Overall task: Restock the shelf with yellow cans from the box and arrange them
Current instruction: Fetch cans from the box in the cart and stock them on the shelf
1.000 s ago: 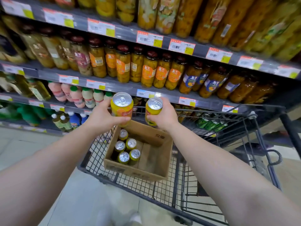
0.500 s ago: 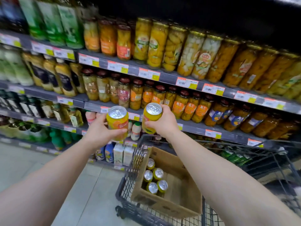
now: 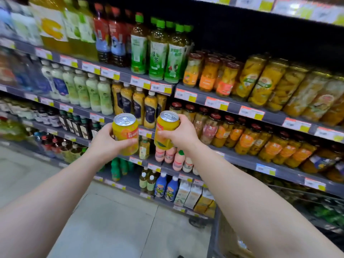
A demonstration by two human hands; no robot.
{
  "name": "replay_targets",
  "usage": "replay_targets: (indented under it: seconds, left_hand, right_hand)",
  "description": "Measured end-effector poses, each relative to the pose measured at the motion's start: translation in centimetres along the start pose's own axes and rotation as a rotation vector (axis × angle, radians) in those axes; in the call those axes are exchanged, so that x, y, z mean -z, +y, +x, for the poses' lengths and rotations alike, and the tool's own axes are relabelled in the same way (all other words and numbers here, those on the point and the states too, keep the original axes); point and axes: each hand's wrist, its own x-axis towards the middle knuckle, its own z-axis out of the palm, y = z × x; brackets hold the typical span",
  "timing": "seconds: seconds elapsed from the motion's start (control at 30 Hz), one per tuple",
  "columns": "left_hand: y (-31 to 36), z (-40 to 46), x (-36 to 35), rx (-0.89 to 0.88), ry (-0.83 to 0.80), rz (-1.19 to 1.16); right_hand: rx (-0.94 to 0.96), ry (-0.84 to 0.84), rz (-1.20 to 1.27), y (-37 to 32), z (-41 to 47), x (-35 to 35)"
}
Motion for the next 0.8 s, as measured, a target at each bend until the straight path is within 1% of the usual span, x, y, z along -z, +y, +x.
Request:
replay_targets:
  seconds: [0.13, 0.33, 0.57, 0.8]
  left_hand:
    - [-2.4, 3.5, 5.5, 0.016, 0.079, 0.016]
    - [-6.0, 11.4, 13.6, 0.050, 0.179, 0.038]
    - [-7.3, 21.6, 23.7, 0.075, 0.279, 0.036]
    - [-8.8, 28.5, 32.8, 0.081, 0.359, 0.052]
  right_hand:
    - [0.020, -0.058, 0.004, -2.8, 3.9, -6.4]
    - [0.075, -0.145, 0.011, -7.0, 11.3, -16.3]
    - [0.127, -0.192, -0.023, -14.0, 20.4, -27.2]
    - [0.164, -0.240, -0.007, -19.8, 25.7, -36.1]
